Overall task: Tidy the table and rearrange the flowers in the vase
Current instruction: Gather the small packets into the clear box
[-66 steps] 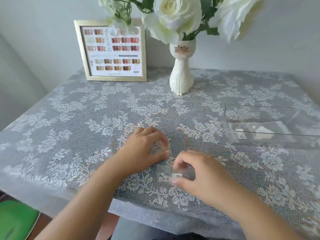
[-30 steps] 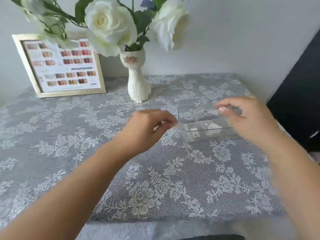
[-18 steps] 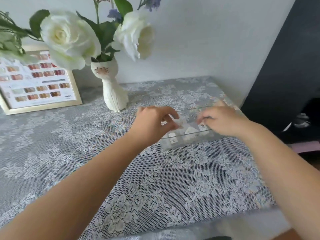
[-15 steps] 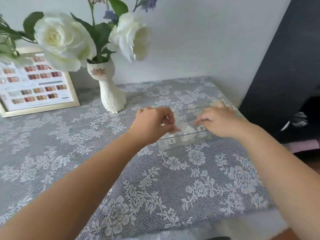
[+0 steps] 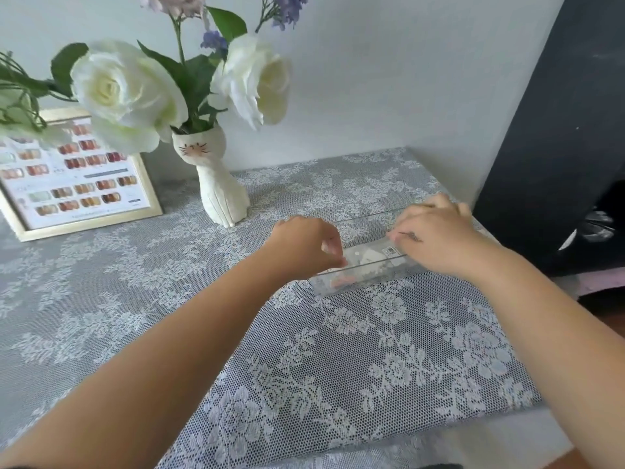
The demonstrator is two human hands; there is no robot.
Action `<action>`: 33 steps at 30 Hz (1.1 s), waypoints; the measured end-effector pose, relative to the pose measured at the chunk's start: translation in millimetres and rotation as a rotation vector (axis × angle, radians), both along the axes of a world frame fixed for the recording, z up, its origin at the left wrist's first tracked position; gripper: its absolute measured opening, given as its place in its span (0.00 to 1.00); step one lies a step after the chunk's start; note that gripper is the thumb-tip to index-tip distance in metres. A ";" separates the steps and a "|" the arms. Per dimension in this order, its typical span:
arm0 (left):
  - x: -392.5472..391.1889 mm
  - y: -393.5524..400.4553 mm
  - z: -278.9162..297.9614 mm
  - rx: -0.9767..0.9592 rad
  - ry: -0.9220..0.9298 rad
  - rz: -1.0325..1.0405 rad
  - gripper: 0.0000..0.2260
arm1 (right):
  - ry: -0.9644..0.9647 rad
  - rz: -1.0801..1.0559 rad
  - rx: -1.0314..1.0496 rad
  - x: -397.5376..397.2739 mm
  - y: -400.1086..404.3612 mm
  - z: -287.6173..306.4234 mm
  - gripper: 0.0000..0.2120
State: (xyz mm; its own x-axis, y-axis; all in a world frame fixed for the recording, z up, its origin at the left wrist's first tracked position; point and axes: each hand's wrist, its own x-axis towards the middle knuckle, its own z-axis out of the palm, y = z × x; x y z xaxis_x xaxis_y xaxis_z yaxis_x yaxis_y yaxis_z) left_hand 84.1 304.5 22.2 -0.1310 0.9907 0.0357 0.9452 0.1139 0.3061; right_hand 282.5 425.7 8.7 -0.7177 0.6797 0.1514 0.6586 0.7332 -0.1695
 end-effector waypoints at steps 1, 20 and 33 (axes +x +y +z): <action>-1.7 -2.6 -0.1 0.048 -0.035 -0.008 0.06 | 0.030 -0.015 0.019 0.5 -1.5 1.9 0.13; -5.0 -40.8 -32.5 0.125 -0.472 0.104 0.46 | 0.381 -0.263 -0.179 24.6 1.2 -8.0 0.19; 2.1 -30.3 -37.0 0.134 -0.483 0.078 0.48 | 0.400 -0.333 -0.138 33.1 -1.2 -6.7 0.18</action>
State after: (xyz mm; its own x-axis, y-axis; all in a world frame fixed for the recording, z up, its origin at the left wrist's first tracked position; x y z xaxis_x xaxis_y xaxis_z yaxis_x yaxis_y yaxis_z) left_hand 86.2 274.2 -14.9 -0.2375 0.9682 0.0790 0.6826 0.1085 0.7227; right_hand 315.6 424.5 2.0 -0.3644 0.8936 0.2621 0.7158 0.4488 -0.5350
